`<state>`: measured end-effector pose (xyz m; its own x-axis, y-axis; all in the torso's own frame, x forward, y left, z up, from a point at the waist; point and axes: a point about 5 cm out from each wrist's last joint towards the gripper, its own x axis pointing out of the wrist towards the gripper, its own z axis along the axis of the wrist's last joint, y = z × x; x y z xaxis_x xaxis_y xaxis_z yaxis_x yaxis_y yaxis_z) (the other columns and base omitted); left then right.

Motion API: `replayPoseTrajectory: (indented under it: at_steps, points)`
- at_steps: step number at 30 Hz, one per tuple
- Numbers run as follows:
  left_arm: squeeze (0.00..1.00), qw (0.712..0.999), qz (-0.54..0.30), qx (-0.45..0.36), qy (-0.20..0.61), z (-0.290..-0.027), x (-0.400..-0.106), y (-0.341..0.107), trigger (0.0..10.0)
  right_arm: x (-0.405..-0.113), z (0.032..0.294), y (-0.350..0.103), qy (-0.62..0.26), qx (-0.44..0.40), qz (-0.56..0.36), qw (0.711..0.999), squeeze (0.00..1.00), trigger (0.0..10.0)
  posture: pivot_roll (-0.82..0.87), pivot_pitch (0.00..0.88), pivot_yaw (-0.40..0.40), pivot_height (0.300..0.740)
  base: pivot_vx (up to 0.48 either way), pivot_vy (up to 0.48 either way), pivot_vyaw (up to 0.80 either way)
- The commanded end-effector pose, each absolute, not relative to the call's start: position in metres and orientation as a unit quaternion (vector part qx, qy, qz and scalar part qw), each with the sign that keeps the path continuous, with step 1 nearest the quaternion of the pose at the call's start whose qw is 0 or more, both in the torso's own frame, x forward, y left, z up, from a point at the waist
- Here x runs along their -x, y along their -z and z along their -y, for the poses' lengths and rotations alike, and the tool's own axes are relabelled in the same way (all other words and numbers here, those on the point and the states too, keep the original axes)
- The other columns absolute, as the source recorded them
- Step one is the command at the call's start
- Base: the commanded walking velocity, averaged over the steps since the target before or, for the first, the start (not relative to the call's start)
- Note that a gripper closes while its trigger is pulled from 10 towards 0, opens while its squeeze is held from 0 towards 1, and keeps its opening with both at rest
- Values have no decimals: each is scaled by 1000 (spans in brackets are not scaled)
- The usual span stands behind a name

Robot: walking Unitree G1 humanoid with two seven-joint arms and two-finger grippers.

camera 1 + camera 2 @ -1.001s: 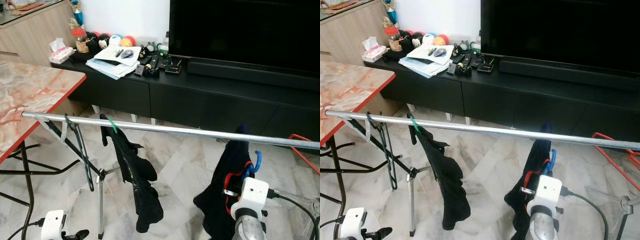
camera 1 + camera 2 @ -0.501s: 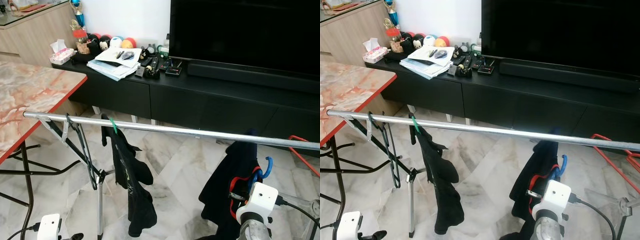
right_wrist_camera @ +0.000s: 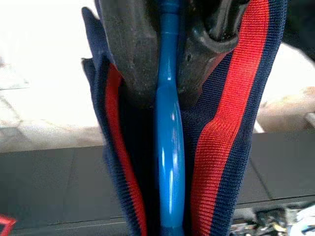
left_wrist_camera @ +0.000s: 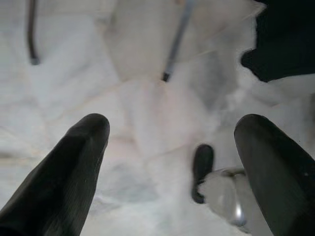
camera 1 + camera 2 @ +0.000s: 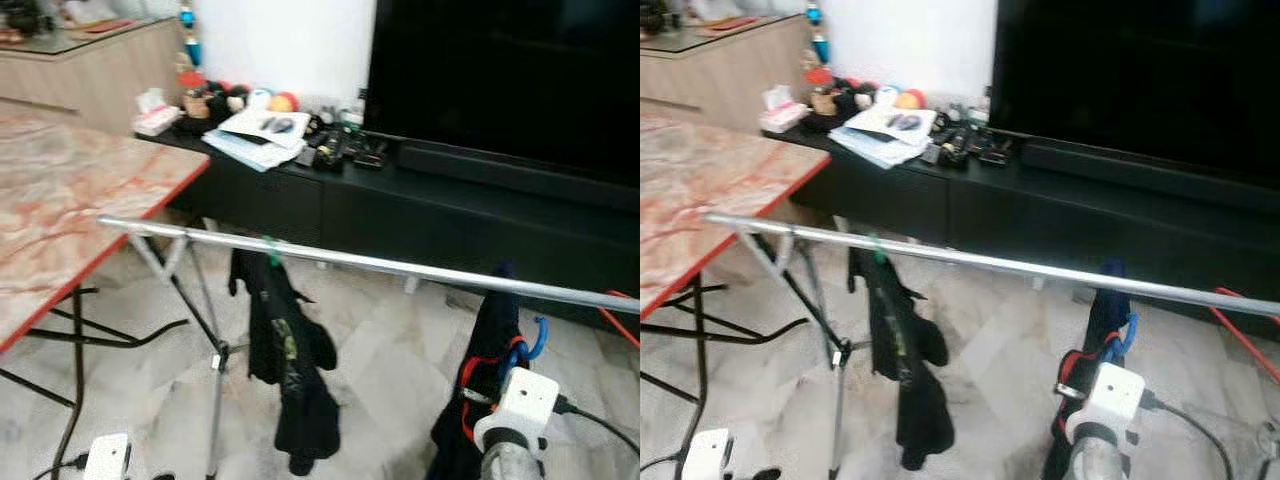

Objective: Hang hanger

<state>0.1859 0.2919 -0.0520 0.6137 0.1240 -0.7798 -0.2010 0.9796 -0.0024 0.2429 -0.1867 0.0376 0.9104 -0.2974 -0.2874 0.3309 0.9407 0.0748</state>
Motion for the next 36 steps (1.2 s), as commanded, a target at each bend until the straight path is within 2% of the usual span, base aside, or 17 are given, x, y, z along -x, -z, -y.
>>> replayPoseTrajectory:
  at_steps: [1, 8, 26, 36]
  points:
    - [0, 898, -427, 49, -92, -292, -189, 51, 10000, -242, 195, -40, 176, -54, -132, 974, 0, 10000, 6, 0, 32, 740, 0, 386, 0]
    - [0, 900, -426, 42, -89, -295, -190, 49, 10000, -245, 196, -40, 192, -57, -138, 970, 0, 10000, 8, 0, 39, 740, 0, 274, 0]
    - [0, 903, -420, 35, -86, -295, -196, 45, 10000, -258, 199, -47, 194, -57, -125, 971, 0, 10000, 28, 27, 30, 740, 0, 0, -789]
    - [0, 903, -419, 42, -91, -296, -197, 44, 10000, -268, 192, -48, 177, -45, -126, 975, 0, 10000, 42, 48, 39, 740, 0, 0, 0]
